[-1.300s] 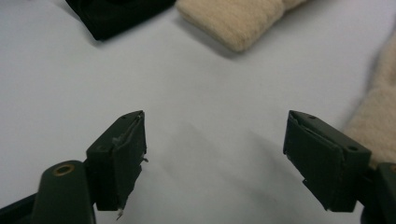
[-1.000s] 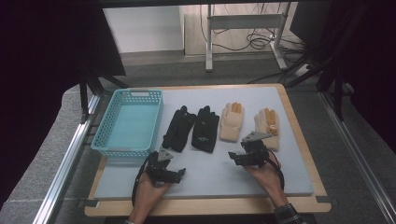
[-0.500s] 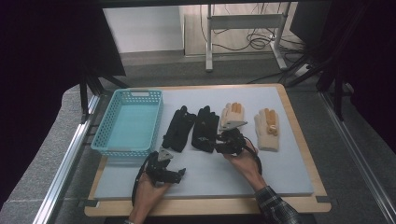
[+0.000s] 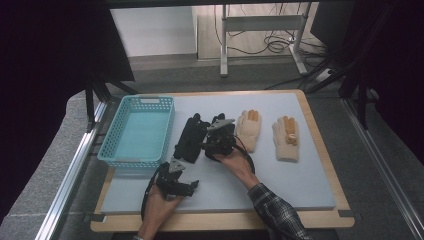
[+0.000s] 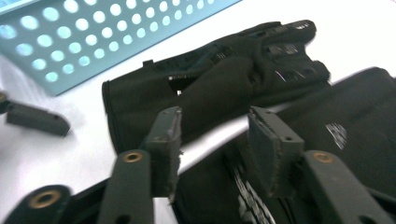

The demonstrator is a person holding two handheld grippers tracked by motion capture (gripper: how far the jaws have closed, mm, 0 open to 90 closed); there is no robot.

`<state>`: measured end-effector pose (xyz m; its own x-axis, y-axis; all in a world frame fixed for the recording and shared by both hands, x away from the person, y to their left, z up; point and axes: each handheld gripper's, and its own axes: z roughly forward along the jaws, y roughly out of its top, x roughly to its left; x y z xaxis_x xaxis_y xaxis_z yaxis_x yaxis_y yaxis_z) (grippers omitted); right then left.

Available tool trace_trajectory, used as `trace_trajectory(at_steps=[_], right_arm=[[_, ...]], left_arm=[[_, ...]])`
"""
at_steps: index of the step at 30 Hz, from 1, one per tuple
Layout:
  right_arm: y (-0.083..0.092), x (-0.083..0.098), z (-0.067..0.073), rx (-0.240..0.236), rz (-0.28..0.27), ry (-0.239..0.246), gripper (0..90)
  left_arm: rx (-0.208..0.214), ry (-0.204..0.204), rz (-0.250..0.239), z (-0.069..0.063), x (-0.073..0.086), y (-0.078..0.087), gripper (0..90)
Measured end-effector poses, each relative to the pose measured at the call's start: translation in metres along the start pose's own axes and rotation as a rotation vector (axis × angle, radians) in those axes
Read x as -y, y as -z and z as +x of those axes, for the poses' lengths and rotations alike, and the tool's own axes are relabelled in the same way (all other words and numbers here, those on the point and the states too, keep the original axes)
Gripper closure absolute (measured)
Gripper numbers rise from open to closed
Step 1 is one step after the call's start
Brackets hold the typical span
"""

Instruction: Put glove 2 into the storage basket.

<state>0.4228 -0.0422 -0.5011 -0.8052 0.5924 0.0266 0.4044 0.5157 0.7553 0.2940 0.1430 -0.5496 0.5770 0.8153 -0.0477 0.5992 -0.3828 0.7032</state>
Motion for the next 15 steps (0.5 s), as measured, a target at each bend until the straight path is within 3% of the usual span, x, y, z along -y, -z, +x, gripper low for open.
trace_trajectory(at_steps=[6,11,13,14,15], right_arm=[[-0.032,-0.007,0.003,0.014,0.033,-0.006,37.4],[-0.050,-0.004,0.006,0.031,0.079,0.014,37.7],[-0.051,-0.004,0.004,0.004,0.075,-0.017,48.5],[-0.050,-0.004,0.005,-0.006,0.080,-0.025,62.6],[-0.050,-0.004,0.005,-0.006,0.080,-0.025,62.6]], left_arm=[[0.001,0.002,-0.001,0.000,0.000,0.000,6.2],[0.001,0.003,-0.001,0.000,0.000,0.000,6.2],[0.001,0.003,-0.001,0.000,0.000,0.000,6.2],[0.001,0.004,-0.002,0.000,0.000,0.000,6.2],[0.001,0.004,-0.002,0.000,0.000,0.000,6.2]])
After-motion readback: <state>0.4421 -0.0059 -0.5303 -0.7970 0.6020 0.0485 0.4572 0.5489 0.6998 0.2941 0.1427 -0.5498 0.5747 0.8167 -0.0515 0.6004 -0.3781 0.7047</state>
